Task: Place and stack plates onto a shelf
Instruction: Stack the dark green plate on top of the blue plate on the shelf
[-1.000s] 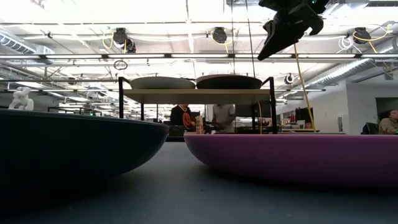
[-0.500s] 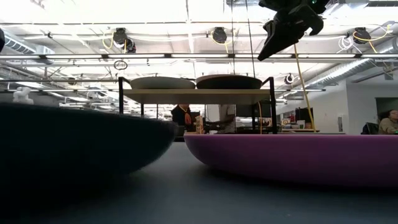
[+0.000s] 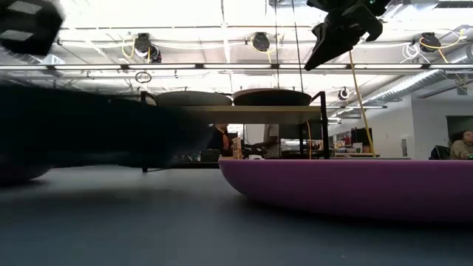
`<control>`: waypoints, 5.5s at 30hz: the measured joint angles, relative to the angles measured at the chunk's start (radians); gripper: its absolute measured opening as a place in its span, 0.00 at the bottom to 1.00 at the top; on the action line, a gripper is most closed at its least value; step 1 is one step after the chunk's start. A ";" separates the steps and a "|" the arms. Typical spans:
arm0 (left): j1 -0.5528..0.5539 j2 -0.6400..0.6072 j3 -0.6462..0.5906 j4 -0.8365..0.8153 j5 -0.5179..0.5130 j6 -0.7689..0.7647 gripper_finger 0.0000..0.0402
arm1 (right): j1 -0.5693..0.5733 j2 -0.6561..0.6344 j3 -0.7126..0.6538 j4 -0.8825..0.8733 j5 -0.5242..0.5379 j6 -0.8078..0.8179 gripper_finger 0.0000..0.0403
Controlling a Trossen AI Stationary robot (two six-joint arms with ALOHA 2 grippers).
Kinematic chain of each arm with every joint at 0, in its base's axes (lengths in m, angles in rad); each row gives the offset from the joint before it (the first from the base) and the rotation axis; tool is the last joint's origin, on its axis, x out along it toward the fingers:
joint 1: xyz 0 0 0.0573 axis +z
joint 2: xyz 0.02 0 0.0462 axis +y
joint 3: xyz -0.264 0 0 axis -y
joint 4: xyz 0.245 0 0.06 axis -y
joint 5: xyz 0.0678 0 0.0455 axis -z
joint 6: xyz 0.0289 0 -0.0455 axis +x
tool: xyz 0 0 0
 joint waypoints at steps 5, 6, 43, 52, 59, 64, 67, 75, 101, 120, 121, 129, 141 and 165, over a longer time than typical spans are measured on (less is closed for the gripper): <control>0.056 -0.096 0.003 -0.021 -0.029 0.105 0.02 | 0.000 0.000 0.000 -0.001 0.000 0.000 0.00; 0.067 -0.117 0.003 -0.025 -0.039 0.126 0.02 | 0.000 0.000 0.000 -0.001 0.000 0.000 0.00; 0.871 -0.533 0.003 0.079 0.017 0.877 0.02 | 0.000 0.000 0.000 0.016 0.000 -0.061 0.00; 1.044 -0.529 0.003 0.117 0.138 0.774 0.02 | 0.000 0.000 0.000 0.018 0.000 -0.061 0.00; 1.143 -0.505 0.003 0.086 0.276 0.703 0.02 | 0.000 0.000 0.000 0.018 0.000 -0.061 0.00; 1.165 -0.476 0.004 0.072 0.290 0.691 0.02 | 0.000 0.000 0.000 0.018 0.000 -0.061 0.00; 1.175 -0.450 0.001 0.048 0.292 0.685 0.05 | 0.000 0.000 0.000 0.018 0.000 -0.061 0.00; 1.181 -0.397 0.002 0.046 0.271 0.680 0.08 | 0.000 0.000 0.000 0.016 0.000 -0.061 0.00; 1.143 -0.398 0.002 -0.018 0.142 0.762 0.09 | 0.000 0.000 0.000 0.014 0.000 -0.064 0.00; 1.121 -0.402 0.002 -0.039 0.112 0.699 0.46 | 0.000 0.000 0.000 0.016 0.000 -0.064 0.00; 1.114 -0.402 0.002 -0.032 0.113 0.699 0.46 | 0.000 0.000 0.000 0.016 0.000 -0.064 0.00; 1.079 -0.386 0.003 0.127 0.140 0.692 0.36 | 0.000 0.000 0.000 0.043 0.000 -0.078 0.00; 1.106 -0.321 0.003 0.127 0.095 0.668 0.21 | 0.000 0.000 0.000 0.059 0.000 -0.087 0.00; 1.105 -0.365 0.002 0.099 0.038 0.725 0.02 | 0.000 0.000 0.000 0.059 0.000 -0.090 0.00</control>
